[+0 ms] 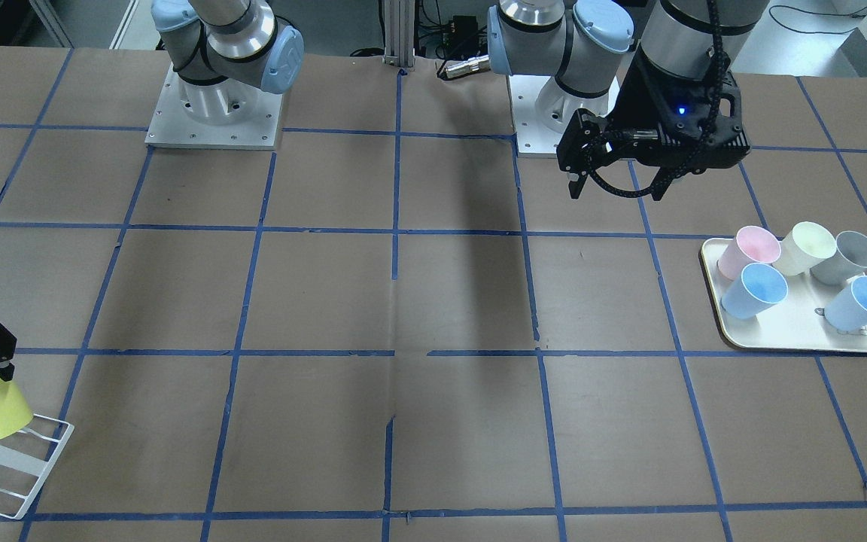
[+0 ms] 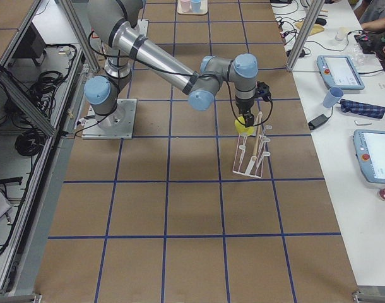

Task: Transfer IKEA cup to right arm and place on rack

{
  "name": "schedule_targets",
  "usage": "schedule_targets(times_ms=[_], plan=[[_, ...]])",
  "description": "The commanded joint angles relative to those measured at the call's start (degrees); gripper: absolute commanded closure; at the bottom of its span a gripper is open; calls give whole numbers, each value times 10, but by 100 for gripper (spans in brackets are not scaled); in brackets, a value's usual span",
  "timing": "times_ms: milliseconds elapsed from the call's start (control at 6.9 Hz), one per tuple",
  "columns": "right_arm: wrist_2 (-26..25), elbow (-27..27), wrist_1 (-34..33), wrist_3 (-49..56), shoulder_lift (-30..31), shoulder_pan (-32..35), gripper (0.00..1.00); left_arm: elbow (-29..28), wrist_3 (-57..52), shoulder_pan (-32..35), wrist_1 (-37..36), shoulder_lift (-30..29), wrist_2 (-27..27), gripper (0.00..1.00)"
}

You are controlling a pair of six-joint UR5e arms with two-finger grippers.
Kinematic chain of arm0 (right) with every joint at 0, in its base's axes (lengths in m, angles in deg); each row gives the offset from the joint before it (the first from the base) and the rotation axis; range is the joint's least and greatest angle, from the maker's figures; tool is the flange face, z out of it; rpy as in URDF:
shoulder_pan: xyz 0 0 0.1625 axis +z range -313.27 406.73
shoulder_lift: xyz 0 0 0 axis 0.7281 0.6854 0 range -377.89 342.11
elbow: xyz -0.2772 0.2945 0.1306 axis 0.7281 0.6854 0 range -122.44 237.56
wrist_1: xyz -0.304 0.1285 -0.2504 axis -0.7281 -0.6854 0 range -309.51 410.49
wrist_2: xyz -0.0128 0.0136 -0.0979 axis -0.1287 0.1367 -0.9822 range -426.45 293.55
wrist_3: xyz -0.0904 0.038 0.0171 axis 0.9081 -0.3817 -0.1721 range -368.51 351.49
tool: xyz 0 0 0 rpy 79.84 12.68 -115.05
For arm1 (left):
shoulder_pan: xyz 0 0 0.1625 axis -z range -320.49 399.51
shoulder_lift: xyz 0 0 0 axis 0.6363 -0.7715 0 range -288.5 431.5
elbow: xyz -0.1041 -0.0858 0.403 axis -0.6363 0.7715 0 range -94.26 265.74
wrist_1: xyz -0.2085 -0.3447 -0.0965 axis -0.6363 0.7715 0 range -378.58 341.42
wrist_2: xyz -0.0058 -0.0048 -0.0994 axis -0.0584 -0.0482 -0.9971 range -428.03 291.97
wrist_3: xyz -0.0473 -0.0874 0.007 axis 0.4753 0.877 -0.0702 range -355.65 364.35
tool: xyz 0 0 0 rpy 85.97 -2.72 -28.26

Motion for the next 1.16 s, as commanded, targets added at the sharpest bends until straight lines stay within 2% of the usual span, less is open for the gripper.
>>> schedule_targets(times_ms=[0, 290, 579, 724, 1014], plan=[[-4, 2, 2, -3, 3, 0, 0, 0, -3, 1, 0, 1, -1, 0], [-9, 2, 36, -7, 35, 2, 0, 1, -3, 1, 0, 2, 1, 0], [-3, -1, 157, -54, 104, 13, 0, 0, -3, 1, 0, 1, 2, 0], [-9, -4, 207, -127, 142, 28, 0, 0, -3, 1, 0, 1, 3, 0], [-14, -9, 248, -223, 198, 126, 0, 0, -4, 0, 0, 2, 3, 0]])
